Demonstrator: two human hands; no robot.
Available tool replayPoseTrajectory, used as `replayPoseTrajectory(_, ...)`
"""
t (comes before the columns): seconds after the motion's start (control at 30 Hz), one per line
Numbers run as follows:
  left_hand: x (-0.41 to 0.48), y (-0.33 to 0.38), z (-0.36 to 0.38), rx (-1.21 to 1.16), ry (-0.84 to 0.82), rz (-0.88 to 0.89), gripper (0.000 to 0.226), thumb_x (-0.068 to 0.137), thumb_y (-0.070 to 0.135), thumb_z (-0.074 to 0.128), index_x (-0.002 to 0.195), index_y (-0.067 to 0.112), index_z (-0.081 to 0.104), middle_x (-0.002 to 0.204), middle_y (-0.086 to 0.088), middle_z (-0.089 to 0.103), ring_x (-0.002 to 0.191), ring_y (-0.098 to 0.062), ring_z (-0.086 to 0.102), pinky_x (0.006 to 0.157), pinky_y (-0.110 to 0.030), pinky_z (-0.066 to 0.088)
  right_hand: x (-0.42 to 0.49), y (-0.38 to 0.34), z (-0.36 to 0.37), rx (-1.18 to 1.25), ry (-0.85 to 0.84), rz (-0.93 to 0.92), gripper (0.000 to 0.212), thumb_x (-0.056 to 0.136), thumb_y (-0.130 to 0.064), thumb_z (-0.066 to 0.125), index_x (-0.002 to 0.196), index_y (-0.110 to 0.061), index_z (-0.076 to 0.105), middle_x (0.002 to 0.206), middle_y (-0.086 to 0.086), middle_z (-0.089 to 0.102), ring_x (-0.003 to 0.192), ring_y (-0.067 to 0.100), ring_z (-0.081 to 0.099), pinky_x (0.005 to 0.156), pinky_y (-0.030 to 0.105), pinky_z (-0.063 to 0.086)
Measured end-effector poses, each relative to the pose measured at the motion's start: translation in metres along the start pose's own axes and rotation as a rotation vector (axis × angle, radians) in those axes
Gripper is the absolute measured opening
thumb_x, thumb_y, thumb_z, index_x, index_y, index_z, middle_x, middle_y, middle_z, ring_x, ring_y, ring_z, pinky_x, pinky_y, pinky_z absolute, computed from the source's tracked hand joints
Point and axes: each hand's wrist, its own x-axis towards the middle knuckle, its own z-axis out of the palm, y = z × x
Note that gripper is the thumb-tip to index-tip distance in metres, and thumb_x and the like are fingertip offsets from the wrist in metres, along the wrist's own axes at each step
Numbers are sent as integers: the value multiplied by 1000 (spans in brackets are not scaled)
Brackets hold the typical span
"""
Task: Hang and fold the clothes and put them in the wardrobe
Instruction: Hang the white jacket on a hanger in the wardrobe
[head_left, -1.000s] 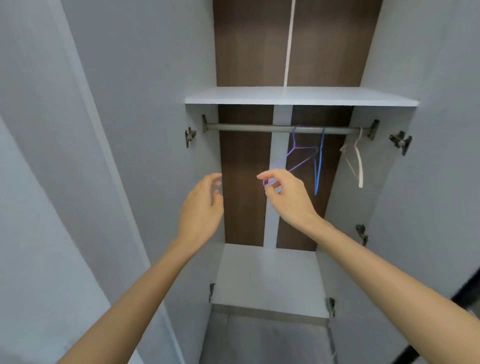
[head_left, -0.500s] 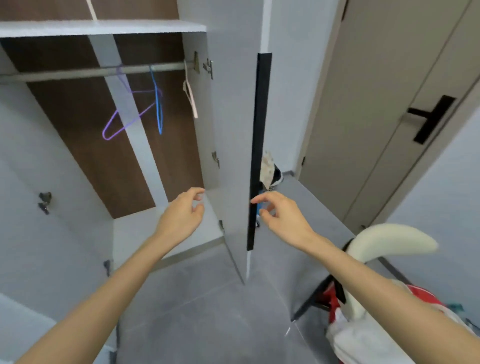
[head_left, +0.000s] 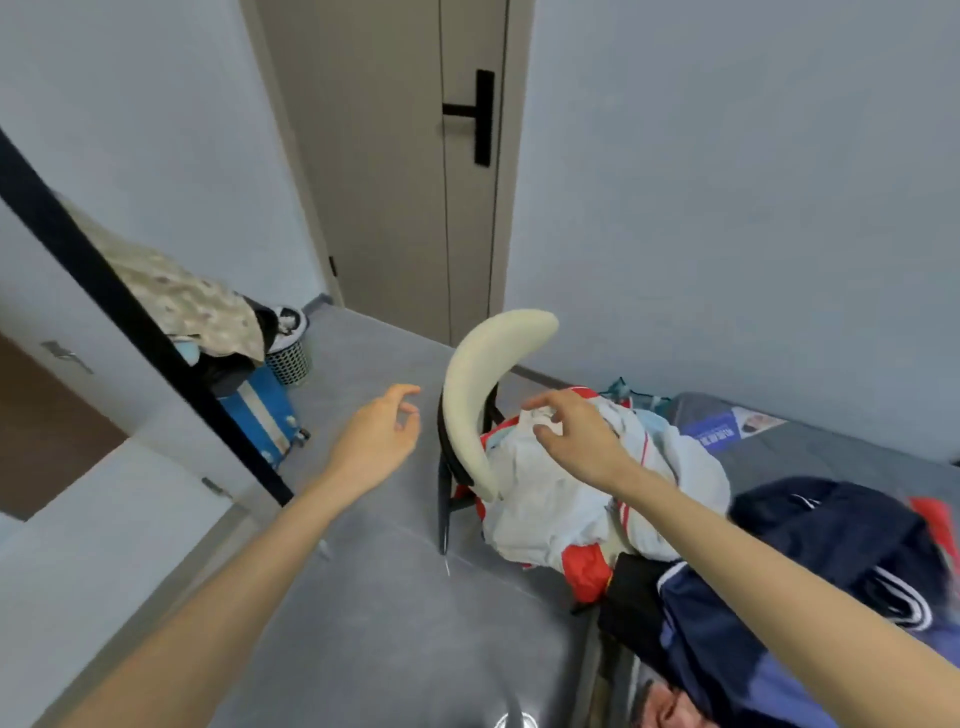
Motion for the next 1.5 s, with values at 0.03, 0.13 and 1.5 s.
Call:
replayPoseTrajectory(0.03,6,5,10,-20,-28,22,36,97,18,45,133,19,48,115,1,62,96,-20,60,84,-34,48,-4,11,-3,-10,22,39,32,88,-7,56,119,-14,61,125,4,59,113,19,52,98,31,40)
replayPoseTrajectory(0.13,25,18,38,-64,-130,79,35,97,17,45,132,19,48,112,0,63,96,-20,59,83,-32,46,-15,40,-8,-29,84,177,33,87,-8,56,119,-14,62,131,4,56,125,22,45,107,39,35)
replayPoseTrajectory(1.5,223,45,315,18,-415,49,66,93,21,57,150,28,24,160,0,12,137,-21,35,99,-24,33,136,326,-12,296,-111,486,23,93,-29,58,86,-15,42,82,-2,49,84,19,50,68,29,35)
